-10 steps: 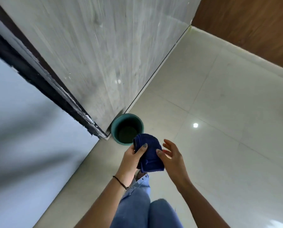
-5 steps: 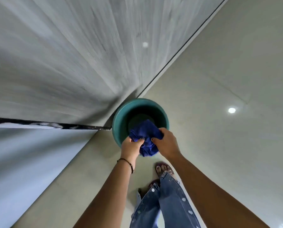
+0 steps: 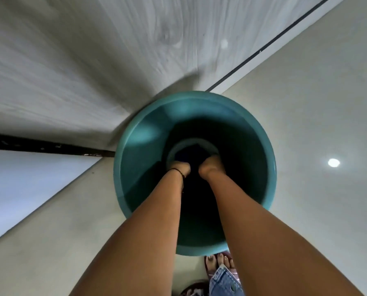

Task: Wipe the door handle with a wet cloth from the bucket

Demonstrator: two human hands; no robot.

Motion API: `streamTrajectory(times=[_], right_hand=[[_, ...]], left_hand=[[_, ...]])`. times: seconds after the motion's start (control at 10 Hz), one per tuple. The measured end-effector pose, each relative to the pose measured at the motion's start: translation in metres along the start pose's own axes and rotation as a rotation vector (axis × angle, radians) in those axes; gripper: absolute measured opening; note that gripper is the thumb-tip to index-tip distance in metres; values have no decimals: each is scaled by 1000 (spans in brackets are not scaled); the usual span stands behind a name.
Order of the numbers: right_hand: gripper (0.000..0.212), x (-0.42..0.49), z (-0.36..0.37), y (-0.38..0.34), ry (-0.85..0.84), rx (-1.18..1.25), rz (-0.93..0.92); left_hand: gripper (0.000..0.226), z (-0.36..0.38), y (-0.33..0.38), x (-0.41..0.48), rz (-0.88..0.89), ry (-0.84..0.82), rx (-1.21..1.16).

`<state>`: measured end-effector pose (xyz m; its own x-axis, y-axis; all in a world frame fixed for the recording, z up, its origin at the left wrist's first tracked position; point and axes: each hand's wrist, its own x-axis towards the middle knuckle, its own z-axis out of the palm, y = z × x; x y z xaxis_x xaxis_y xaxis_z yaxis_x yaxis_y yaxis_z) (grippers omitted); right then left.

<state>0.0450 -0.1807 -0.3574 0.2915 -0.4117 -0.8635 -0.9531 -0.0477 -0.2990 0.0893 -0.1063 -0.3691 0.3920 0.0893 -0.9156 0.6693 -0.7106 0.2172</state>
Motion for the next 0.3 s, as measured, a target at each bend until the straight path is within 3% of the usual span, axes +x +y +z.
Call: streamTrajectory(times=[0.1,0.2,0.3], right_hand=[[56,-3,-1,-2,-80,-4,26],[51,-26,-15,-6,-113,-39,-28],[44,-75,-30,-11,-74,65,-138]], left_hand=[[42,3,-6,6,-26,6,13],[36,-8,-5,-18,-1,74,-19],[20,-30,-6,-70,156,72,-66]])
